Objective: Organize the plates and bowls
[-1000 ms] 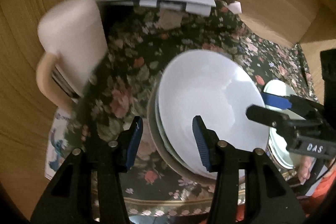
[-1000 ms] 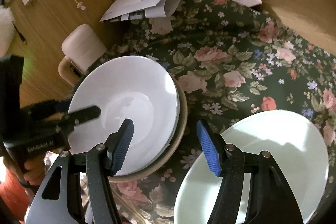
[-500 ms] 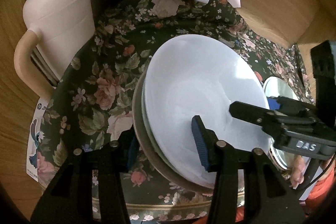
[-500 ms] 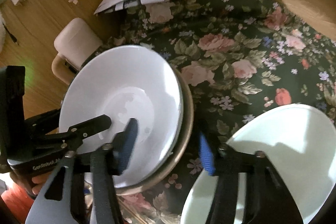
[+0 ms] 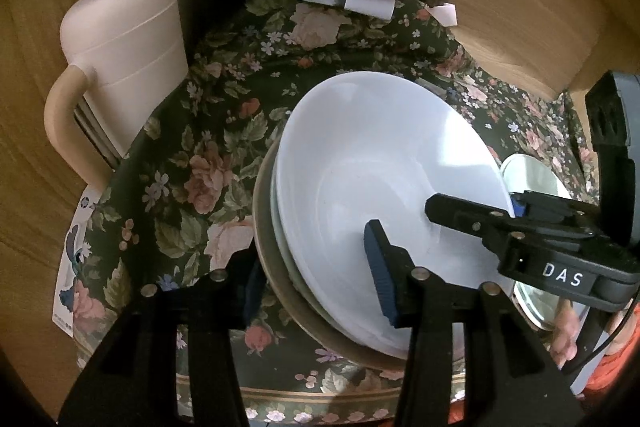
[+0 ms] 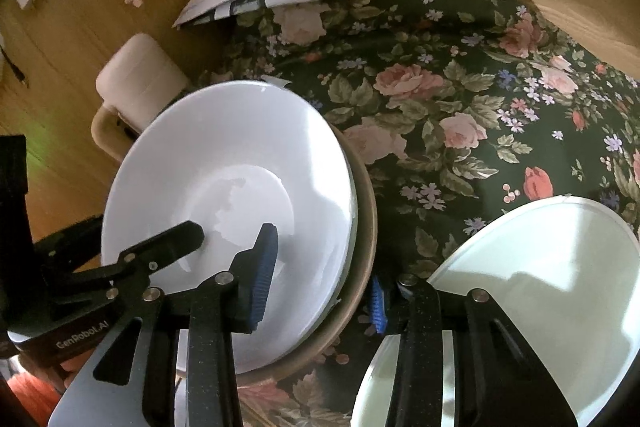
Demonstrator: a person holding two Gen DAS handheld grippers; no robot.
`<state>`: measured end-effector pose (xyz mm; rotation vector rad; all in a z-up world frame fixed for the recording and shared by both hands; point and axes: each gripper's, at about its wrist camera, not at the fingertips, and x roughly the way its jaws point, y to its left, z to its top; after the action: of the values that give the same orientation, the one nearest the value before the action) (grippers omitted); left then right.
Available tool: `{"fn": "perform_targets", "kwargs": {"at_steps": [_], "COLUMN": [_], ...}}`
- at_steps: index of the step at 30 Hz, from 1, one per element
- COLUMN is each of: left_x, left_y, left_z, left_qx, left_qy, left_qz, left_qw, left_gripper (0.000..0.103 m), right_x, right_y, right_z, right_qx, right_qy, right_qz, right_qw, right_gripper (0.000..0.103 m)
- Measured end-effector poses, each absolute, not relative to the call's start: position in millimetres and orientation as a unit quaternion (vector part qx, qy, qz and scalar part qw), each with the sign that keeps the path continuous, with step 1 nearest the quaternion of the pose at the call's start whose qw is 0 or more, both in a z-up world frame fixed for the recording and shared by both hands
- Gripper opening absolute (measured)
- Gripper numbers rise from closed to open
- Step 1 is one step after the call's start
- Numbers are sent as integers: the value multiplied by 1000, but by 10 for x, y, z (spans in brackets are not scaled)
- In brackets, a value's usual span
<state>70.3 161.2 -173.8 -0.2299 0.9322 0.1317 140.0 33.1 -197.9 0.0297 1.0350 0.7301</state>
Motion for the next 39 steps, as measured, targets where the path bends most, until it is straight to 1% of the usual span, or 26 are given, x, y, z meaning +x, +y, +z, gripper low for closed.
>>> {"fn": "perform_targets", "kwargs": {"at_steps": [12,21,39], "left_x": [688,769,787], "left_y": [1454,1182,541], "left_z": [-1459,-1258,-1186], "left_qx": [-111,-105,-83], "left_qy": [411,392,386], "left_qz": [48,21,-28], "left_qw": [904,914,918], "left_gripper": [44,43,42], "right_x": [1272,1240,1072], "right_y": [36,-281,-974], "right_z": [-1708,-1515,-1331], "right_qx": [34,49,61], "right_qy": [452,434,408], "right_qz": [330,311,270], "right_qw": [828,844,870], "right_gripper": [36,36,36]}}
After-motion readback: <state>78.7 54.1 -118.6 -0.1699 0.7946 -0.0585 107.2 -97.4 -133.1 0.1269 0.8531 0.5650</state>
